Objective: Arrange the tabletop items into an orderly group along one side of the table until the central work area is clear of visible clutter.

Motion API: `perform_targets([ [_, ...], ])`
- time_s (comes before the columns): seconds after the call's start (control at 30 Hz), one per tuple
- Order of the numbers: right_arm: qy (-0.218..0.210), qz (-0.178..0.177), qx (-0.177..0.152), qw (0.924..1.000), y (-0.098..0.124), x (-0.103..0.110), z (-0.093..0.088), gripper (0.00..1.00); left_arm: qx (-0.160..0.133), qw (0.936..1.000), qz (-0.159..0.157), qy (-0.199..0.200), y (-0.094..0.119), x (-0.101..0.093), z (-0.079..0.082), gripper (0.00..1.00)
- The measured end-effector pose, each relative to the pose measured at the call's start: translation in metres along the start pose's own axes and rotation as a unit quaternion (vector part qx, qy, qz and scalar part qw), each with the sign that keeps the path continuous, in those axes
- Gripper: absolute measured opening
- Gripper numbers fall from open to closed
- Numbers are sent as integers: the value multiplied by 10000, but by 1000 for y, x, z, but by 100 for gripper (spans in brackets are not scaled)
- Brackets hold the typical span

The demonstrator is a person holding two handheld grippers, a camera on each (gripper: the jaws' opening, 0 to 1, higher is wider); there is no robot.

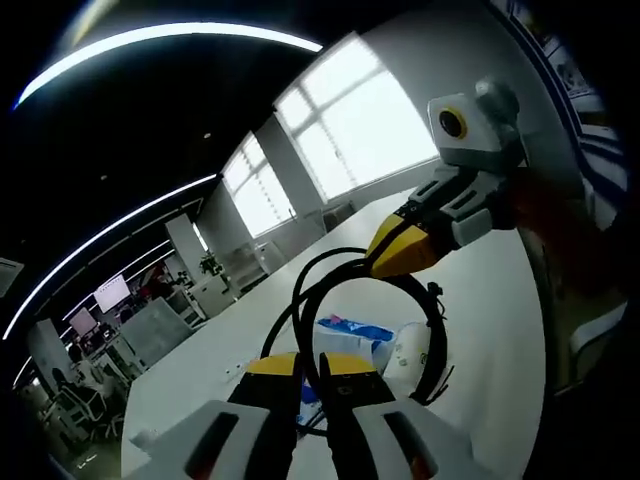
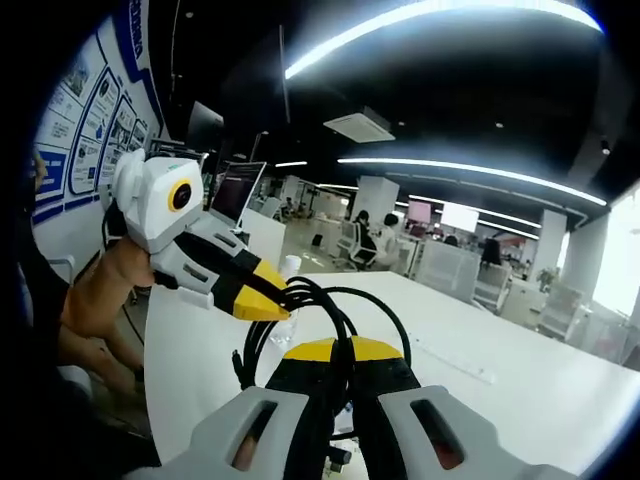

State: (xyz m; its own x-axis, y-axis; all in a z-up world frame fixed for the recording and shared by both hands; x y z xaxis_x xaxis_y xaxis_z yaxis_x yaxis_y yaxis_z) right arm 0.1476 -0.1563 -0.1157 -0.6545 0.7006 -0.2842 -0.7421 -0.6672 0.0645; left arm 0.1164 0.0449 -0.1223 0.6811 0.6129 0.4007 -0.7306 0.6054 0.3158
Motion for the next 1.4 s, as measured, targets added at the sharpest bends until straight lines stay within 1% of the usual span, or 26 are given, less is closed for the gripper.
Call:
perform_targets([
  [0.27, -29, 49, -108, 9999, 13, 8, 1, 1, -74, 10000, -30, -15, 11, -12, 1, 5],
  [0.57, 49, 56, -146, 9999, 20, 14, 3, 1, -47, 10000, -44, -75, 18, -18, 2, 5],
  [0.7, -43, 137, -109, 9998, 18, 17, 0, 1, 60, 9999, -76, -61, 21, -19, -1, 5],
  [0.83, -143, 267, -16, 9995, 14, 23, -9, 1, 233, 9997, -95, -15, 22, -22, -10, 5],
  [0.9, -282, 342, -2, 9990, 12, 24, -13, 1, 253, 9996, -82, 17, 23, -23, -14, 5],
  [1.27, -343, 437, 195, 9983, 7, 35, -29, 1, 463, 9987, -160, 146, 23, -29, -31, 5],
  [1.4, -427, 513, 310, 9973, 5, 41, -40, 1, 565, 9980, -186, 207, 22, -32, -41, 5],
])
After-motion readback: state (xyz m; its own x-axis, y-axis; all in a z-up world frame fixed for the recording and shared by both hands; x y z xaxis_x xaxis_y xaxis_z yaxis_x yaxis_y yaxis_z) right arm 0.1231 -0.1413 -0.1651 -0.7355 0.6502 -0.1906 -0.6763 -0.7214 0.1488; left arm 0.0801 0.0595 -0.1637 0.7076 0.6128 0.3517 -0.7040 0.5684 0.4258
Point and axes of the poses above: the point that each gripper's makers call its tool centre point, and the gripper's own axes: y roughly backward along the fingers, x roughly to its left, z roughly out of its top, the point moved 10 cm from there along y, roughly backward along the fingers, and after that the axes turned 14 degrees about -z, right-handed, at the moved point
